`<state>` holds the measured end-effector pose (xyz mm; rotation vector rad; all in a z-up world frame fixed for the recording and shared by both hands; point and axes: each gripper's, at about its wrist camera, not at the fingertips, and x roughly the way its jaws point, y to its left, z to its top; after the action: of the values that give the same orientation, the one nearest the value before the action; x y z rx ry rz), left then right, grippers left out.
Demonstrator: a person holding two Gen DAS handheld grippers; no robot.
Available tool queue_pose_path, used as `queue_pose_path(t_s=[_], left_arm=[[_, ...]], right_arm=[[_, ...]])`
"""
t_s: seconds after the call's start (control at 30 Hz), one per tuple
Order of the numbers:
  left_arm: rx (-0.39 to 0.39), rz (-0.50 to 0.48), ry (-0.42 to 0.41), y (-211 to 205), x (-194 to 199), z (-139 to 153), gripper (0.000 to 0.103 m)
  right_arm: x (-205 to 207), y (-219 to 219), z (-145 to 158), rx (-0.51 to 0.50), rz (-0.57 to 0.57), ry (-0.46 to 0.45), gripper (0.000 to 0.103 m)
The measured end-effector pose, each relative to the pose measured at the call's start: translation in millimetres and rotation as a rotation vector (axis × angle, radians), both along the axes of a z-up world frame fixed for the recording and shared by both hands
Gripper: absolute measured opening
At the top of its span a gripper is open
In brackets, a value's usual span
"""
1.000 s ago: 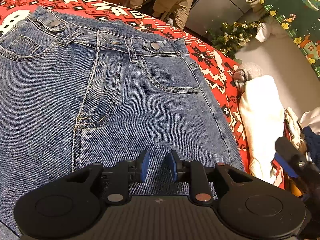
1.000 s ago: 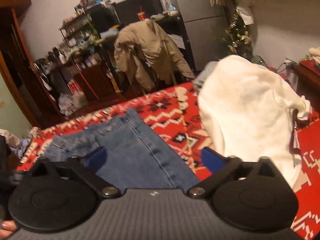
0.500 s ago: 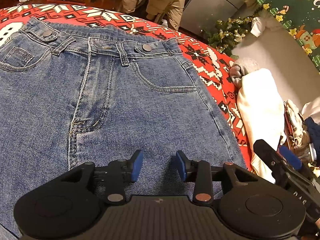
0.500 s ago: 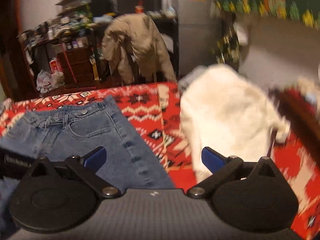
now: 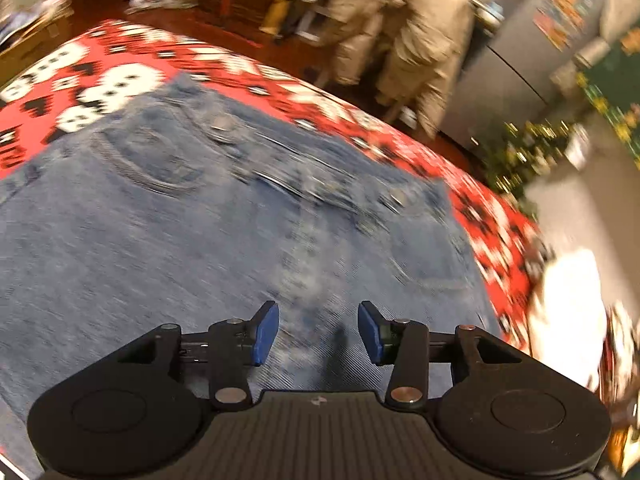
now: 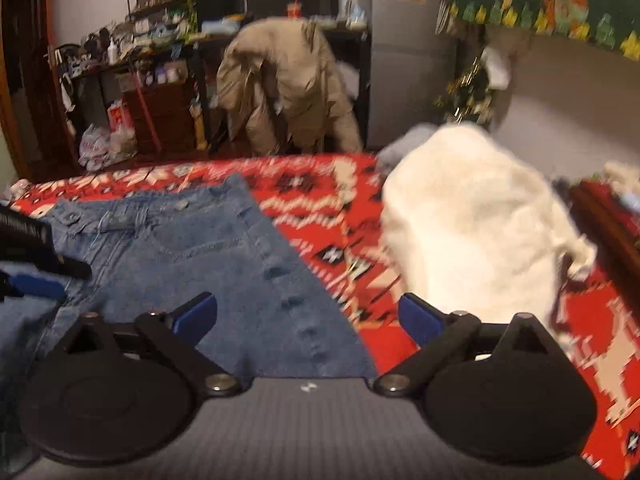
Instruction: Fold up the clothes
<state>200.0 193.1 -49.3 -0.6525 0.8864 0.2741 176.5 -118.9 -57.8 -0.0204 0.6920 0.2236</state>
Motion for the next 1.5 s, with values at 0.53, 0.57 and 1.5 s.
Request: queue_pose_path(t_s=[0.53,0.57,1.5], left_arm=[[-0.144,0.331,0.071,122,-19,2,0.032],[-0.17,0.347,0.084,128,-20,-3,0.032],[-0.349,0.608,0.045,190,-69,-13,0.028]], right_arm=[[42,45,-2,-0.027,0.064,0.016,0.015],[54,52,-2,-0.027,0.074,0.015,0.011],[224,226,13,0.168,0.413,0.186,0.002]])
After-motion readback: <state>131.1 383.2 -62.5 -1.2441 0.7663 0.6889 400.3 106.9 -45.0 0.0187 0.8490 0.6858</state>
